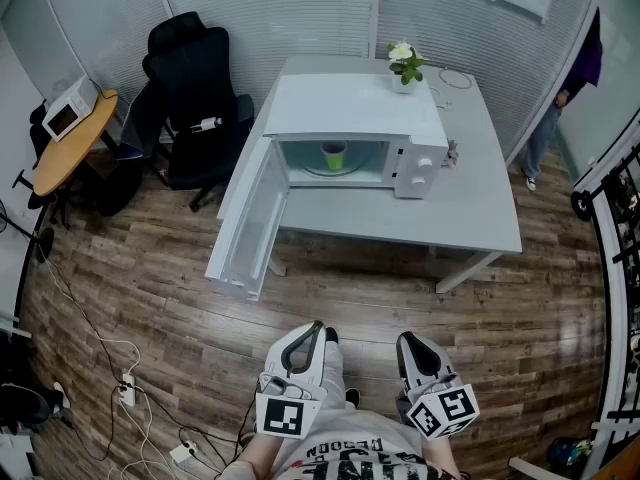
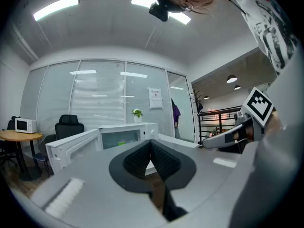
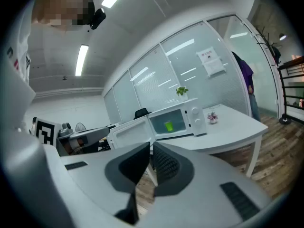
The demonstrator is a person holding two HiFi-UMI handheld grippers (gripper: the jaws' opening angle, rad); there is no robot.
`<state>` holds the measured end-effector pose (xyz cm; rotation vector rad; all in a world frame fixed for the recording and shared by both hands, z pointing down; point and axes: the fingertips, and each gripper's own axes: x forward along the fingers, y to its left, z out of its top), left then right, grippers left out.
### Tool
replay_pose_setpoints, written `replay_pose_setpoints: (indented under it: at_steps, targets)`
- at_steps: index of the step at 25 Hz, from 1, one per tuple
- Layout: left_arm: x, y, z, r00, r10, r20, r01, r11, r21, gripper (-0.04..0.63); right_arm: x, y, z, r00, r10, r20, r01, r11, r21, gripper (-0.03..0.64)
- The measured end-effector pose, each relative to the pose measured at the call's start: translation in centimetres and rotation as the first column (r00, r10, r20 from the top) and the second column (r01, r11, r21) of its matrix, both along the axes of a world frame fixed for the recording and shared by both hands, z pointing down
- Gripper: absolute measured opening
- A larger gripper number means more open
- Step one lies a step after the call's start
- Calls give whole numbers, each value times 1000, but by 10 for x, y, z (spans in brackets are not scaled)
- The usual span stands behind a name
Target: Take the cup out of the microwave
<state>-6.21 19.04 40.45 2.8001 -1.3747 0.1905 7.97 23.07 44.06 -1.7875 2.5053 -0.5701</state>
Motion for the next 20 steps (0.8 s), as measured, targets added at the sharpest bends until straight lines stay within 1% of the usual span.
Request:
replay_pose_setpoints:
  at_steps: [2,4,6,8,10,13,16,19,20]
  targets:
    - [-4,19,-6,1000,-12,12,12,1000,10,12,-2,19,-8,1000,-10,-2,10,1000,17,28]
    - [-5,33,-12,1000,-15,7,15,1000,17,12,-3,33,-13,1000,-14,-5,14,999,30,28]
    - [-3,41,-18,1000,-2,-19,3,1000,28,12,-5,41,-18,1000,-9,-6,9,999,44,28]
    - [-1,48,-19,999,26,-25,-25,999,33,12,-9,47,-20,1000,11,-1,-11,998,59,28]
    - [-1,54,-15,998,56,-21,-55,998,24,12,-13,51,-25,999,32,2,-32,997,71,28]
    - [-6,61,-8,996,80,-43,-80,997,-4,12,-15,55,-29,997,70,-11,-69,994,84,28]
    - [-16,68,-4,995,77,-58,-79,997,-23,12,-22,60,-31,996,89,-23,-87,993,83,28]
    - [-30,68,-3,997,75,-36,-75,997,-21,12,-35,65,-30,996,91,-26,-89,993,80,28]
    - [-33,67,-3,996,73,-40,-74,997,-20,12,-38,67,-31,996,89,-32,-86,993,80,28]
